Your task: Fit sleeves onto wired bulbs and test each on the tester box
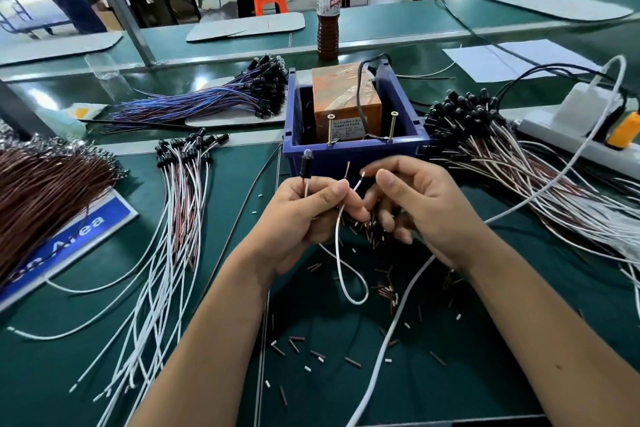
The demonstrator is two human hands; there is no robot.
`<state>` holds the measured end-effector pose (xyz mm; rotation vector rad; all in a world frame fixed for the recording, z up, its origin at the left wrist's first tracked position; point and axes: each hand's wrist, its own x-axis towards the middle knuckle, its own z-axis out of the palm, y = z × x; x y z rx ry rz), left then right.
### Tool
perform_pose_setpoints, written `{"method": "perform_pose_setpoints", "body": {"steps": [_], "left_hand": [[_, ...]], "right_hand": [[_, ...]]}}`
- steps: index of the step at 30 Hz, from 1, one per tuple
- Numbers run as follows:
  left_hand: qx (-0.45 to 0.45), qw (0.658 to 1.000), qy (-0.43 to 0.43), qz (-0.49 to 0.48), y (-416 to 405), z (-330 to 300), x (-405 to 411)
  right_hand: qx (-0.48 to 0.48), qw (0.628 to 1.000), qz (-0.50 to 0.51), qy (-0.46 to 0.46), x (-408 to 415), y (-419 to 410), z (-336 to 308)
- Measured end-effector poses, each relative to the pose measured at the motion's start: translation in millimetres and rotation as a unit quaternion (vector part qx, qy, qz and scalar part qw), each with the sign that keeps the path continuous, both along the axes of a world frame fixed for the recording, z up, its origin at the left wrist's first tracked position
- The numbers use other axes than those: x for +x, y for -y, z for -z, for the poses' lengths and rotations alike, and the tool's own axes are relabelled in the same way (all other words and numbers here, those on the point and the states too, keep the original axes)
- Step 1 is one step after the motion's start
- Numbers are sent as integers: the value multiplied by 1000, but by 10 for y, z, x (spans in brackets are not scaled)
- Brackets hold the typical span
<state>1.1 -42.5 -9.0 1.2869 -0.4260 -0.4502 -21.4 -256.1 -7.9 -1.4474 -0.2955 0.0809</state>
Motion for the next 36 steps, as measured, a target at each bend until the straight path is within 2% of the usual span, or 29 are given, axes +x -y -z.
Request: {"method": "perform_pose_setpoints", "body": {"steps": [9, 13, 15, 18, 20, 22, 24, 27, 30, 34, 36], "left_hand": [[11, 999, 6, 36, -10, 24, 6], [-18, 999, 29, 20, -6, 2, -28], [-33, 998, 49, -9, 5, -1, -34], [-19, 993, 85, -75, 55, -13, -56], [-17, 990, 90, -107, 78, -24, -76], [-39, 987, 91, -128, 80, -35, -94], [-46, 983, 107, -139, 102, -47, -104], [-30, 980, 135, -140, 153, -69, -119], [-18, 975, 164, -146, 139, -66, -112], [19, 963, 205, -172, 165, -74, -121], [10, 962, 210, -175, 197, -86, -134]], "right_hand": [[-52, 994, 61, 77, 3, -8, 17], [-13, 989, 124, 78, 11, 36, -11], [-13, 996, 80, 43, -15, 38, -21], [-34, 998, -54, -22, -62, -84, -8], [2, 995, -96, -43, -77, -156, -23], [38, 992, -108, -48, -90, -161, -60], [28, 992, -115, -41, -106, -147, -77], [-2, 995, -93, -22, -125, -178, -65], [20, 997, -68, -32, -116, -193, -77], [32, 991, -117, -54, -118, -185, -69], [42, 993, -105, -45, -112, -214, -53]]}}
